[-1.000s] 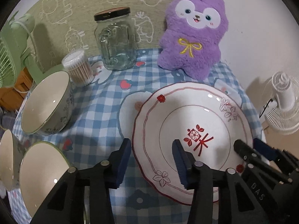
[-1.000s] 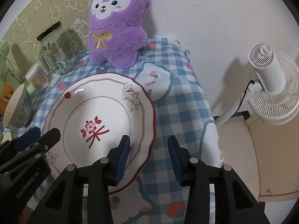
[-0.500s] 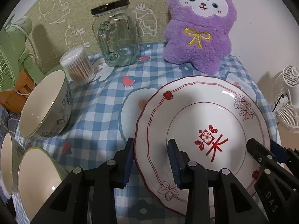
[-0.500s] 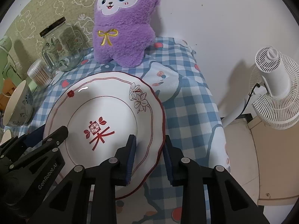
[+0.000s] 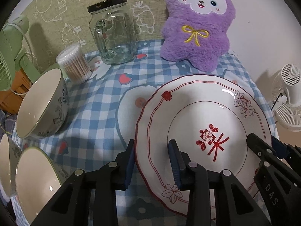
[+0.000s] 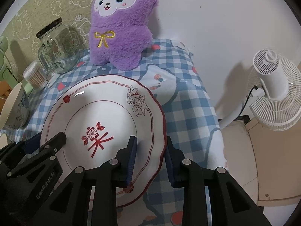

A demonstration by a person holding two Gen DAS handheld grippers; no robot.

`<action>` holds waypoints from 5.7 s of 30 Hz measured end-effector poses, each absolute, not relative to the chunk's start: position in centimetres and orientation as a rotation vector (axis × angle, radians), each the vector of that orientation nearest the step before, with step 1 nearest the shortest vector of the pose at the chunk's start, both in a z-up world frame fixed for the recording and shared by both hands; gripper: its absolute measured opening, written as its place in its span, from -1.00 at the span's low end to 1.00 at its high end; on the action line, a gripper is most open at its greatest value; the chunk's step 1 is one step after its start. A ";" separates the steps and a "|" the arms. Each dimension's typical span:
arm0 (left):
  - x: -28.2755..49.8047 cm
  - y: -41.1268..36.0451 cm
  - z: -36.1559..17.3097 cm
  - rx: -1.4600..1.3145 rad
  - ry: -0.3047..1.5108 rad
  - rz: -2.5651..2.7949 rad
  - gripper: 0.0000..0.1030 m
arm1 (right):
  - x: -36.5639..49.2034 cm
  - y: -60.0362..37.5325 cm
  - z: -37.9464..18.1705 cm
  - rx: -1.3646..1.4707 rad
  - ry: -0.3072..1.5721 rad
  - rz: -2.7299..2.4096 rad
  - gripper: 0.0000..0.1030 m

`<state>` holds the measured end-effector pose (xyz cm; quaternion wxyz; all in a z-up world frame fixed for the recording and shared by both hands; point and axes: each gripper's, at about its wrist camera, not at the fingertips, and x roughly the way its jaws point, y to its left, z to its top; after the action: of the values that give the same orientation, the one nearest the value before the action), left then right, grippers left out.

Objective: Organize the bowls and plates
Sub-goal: 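Lift the white plate off the table with both grippers, then carry the white plate over the flowered plate stack with both grippers, then lower the white plate onto the flowered plate stack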

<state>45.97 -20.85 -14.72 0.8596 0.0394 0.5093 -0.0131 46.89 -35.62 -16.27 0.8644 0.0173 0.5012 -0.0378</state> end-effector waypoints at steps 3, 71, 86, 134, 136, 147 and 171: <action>45.3 -21.1 -14.6 0.072 1.071 -0.033 -0.34 | 46.5 -35.8 -16.1 0.023 1.045 -0.090 -0.40; 39.7 -21.3 -10.5 0.133 1.003 -0.038 -0.29 | 41.2 -35.4 -12.5 0.047 1.046 -0.118 -0.26; 33.7 -20.3 -6.8 0.137 0.937 -0.067 -0.31 | 34.6 -33.9 -8.3 0.043 0.994 -0.143 -0.26; 19.8 -18.8 -9.0 0.179 0.903 -0.171 -0.31 | 17.9 -32.1 -10.6 0.067 0.977 -0.247 -0.26; 19.6 -18.8 -9.2 0.178 0.906 -0.176 -0.31 | 17.6 -32.1 -10.8 0.068 0.976 -0.248 -0.26; 19.2 -19.1 -10.8 0.193 0.937 -0.177 -0.31 | 16.9 -32.4 -11.8 0.059 0.983 -0.255 -0.26; 18.7 -19.4 -11.8 0.230 0.897 -0.202 -0.31 | 16.4 -32.2 -13.1 0.020 0.952 -0.286 -0.26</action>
<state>18.71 -19.37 -11.76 0.8897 0.1108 0.4320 -0.0975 16.36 -32.15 -13.07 0.8790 0.0096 0.4566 -0.1370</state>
